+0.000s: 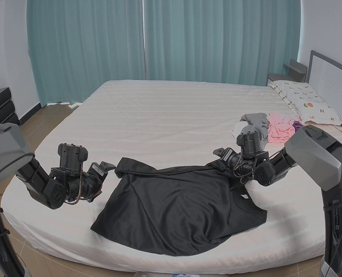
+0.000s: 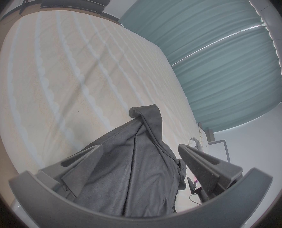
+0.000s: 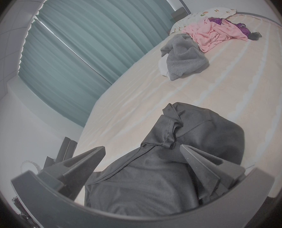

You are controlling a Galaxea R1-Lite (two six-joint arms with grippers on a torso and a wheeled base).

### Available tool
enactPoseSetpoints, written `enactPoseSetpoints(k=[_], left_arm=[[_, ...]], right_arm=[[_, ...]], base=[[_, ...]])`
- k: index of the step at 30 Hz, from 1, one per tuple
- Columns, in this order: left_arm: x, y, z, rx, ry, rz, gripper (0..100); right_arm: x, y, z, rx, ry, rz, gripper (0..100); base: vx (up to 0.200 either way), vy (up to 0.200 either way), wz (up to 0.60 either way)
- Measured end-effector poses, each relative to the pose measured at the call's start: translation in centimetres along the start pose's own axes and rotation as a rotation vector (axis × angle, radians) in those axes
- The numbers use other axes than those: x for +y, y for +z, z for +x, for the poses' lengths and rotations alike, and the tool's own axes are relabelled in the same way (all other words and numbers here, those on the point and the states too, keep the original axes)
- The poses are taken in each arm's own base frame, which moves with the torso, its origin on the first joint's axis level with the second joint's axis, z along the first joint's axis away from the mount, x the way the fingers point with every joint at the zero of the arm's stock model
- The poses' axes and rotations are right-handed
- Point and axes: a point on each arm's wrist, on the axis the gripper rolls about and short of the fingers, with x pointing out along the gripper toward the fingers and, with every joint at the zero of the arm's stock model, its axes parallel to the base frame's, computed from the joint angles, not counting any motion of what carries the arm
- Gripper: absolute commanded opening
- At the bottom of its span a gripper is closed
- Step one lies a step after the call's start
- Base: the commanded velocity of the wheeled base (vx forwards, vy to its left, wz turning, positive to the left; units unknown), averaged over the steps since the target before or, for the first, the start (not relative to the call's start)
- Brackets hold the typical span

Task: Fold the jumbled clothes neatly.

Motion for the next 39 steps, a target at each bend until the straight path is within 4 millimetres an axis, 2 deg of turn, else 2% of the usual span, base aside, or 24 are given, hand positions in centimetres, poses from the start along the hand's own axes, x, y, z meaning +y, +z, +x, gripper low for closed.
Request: enactPoseSetpoints(k=[7, 16, 26, 33, 36, 39], left_arm=[[0.5, -0.1, 0.0, -0.007, -0.004, -0.005, 100], [0.9, -0.2, 0.2, -0.006, 0.005, -0.009, 100], [1.3, -0.3, 0.5, -0.001, 0.018, -0.010, 100], [1.5, -0.3, 0.7, 0.001, 0.025, -0.013, 100], [1.5, -0.3, 0.7, 0.000, 0.027, -0.013, 100], [1.5, -0.3, 0.7, 0.000, 0.028, -0.012, 100]], right_arm=[[0.0, 0.5, 3.0, -0.008, -0.067, 0.003, 100], [-0.9, -0.4, 6.4, -0.020, -0.093, 0.009, 100], [0.9, 1.1, 8.7, -0.145, 0.008, 0.137, 100], [2.2, 3.5, 8.8, -0.349, 0.133, 0.184, 100], [2.4, 4.9, 8.1, -0.392, 0.137, 0.169, 100], [1.9, 5.3, 7.5, -0.385, 0.112, 0.144, 100]], base=[[0.000, 0.000, 0.00], [0.000, 0.000, 0.00], [0.000, 0.000, 0.00], [0.000, 0.000, 0.00], [0.000, 0.000, 0.00], [0.000, 0.000, 0.00]])
